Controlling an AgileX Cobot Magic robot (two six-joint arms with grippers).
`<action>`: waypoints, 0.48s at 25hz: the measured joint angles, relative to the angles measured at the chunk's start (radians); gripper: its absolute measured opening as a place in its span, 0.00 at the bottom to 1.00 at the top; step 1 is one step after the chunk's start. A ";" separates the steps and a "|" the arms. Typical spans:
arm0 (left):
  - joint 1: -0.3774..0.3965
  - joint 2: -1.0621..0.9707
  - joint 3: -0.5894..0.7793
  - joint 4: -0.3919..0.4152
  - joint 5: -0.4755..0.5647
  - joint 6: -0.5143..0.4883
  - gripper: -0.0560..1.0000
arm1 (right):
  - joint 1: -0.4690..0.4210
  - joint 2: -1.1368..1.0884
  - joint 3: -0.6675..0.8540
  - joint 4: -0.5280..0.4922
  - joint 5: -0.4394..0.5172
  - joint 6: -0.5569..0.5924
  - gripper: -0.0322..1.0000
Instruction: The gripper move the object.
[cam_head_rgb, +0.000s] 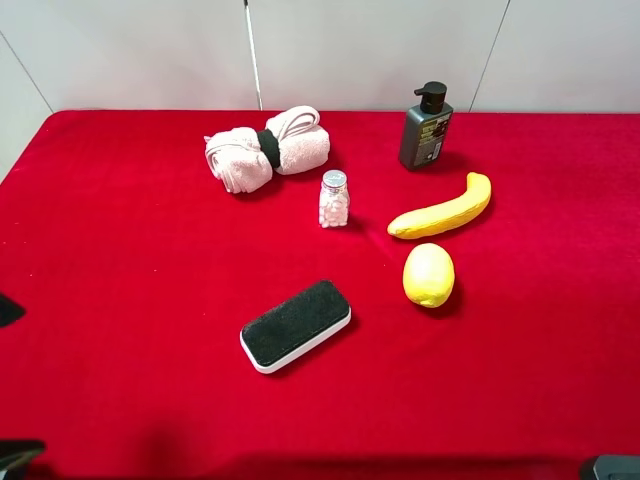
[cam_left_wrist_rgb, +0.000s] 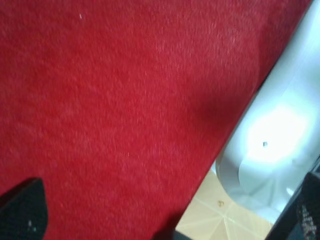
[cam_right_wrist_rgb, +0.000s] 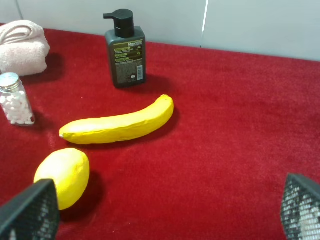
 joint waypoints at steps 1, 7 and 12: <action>0.000 -0.008 0.001 0.000 0.005 0.000 0.99 | 0.000 0.000 0.000 0.001 0.000 0.000 0.70; 0.000 -0.061 0.001 -0.001 0.009 0.006 0.99 | 0.000 0.000 0.000 0.002 0.000 0.000 0.70; 0.090 -0.119 0.001 -0.004 0.010 0.008 0.99 | 0.000 0.000 0.000 0.002 0.000 0.000 0.70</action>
